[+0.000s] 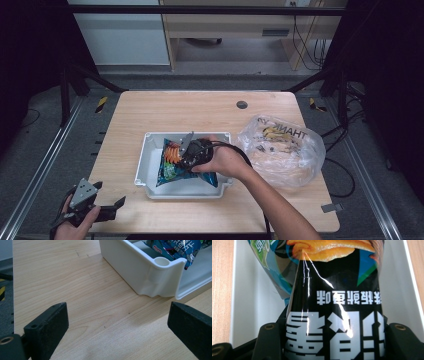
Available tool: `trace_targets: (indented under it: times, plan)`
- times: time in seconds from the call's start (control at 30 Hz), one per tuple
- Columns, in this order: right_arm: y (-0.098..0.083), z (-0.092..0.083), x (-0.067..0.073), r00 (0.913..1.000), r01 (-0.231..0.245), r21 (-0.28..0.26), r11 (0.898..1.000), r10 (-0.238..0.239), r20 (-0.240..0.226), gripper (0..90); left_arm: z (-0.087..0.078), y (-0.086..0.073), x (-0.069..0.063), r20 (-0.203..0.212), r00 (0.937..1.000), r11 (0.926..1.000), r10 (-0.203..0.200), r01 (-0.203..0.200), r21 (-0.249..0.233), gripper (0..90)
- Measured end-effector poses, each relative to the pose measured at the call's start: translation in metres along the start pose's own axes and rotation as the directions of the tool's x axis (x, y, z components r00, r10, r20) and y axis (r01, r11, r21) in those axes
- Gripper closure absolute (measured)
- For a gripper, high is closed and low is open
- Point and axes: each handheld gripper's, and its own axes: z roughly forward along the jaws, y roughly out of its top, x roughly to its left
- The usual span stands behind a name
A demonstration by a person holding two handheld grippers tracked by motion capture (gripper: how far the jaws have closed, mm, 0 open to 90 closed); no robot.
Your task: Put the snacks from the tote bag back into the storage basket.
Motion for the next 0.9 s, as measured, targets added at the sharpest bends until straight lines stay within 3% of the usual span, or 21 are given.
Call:
trace_targets:
  times: [0.9]
  plan:
    - [-0.0009,0.0064,-0.0005,1.0,-0.003,0.006,1.0,0.003,-0.001,40.8,0.0001,0.0001,-0.0003,0.002,1.0,1.0,-0.002,0.002,0.0,3.1]
